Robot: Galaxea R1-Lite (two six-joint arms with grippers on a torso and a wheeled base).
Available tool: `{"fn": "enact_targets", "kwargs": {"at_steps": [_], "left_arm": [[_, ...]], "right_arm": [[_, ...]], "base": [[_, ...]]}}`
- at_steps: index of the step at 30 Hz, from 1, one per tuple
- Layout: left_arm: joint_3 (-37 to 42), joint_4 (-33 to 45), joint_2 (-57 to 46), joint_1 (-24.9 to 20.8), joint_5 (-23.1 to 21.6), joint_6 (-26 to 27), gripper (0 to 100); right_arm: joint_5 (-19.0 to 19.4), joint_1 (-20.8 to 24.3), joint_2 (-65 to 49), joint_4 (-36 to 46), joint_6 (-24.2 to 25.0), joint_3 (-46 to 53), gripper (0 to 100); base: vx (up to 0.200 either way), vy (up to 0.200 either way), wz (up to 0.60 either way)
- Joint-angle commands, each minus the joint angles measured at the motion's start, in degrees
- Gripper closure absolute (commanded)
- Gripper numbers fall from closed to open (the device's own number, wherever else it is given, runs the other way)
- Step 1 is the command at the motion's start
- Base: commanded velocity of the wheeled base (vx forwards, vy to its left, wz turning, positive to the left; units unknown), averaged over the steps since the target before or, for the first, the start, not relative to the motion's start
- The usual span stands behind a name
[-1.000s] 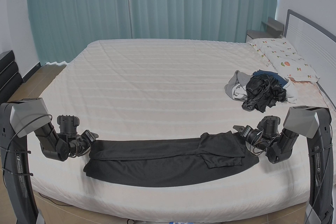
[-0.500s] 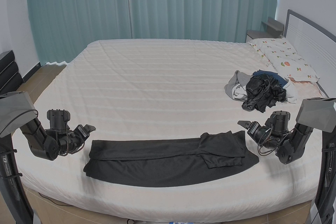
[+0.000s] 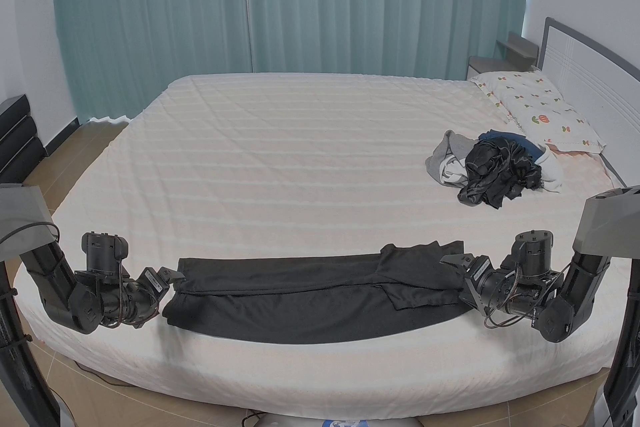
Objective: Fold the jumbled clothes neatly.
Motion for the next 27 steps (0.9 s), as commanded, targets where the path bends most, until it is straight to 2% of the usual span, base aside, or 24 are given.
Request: {"fn": "enact_targets", "kwargs": {"at_steps": [1,11,14,23,26,27], "left_arm": [[1.2,-0.2,0.8,-0.5,-0.2,-0.3,0],[0.3,-0.5,4.9,-1.6,1.2,1.6,0],[-0.2,-0.6,6.1,-1.6,3.4,3.8,0],[-3.5,-0.5,9.9,-3.9,5.9,4.1,0],[-5.0,-0.5,10.8,-3.9,8.4,4.0,0],[-5.4,-0.5,11.4,-4.0,9.0,4.0,100]], "right_arm": [[0.1,-0.1,0.7,-0.3,0.5,0.7,0],[0.0,0.1,1.1,-0.4,0.4,0.4,0],[0.0,0.0,1.1,-0.4,0.4,0.4,0],[-0.1,0.0,1.8,-0.4,0.3,0.0,0],[-0.3,0.1,2.3,-0.4,0.1,0.0,0],[-0.3,0.2,2.3,-0.4,0.1,0.0,0]], "base": [[0.0,0.0,0.0],[0.0,0.0,0.0],[0.0,0.0,0.0],[0.0,0.0,0.0],[0.0,0.0,0.0],[0.0,0.0,0.0]]}}
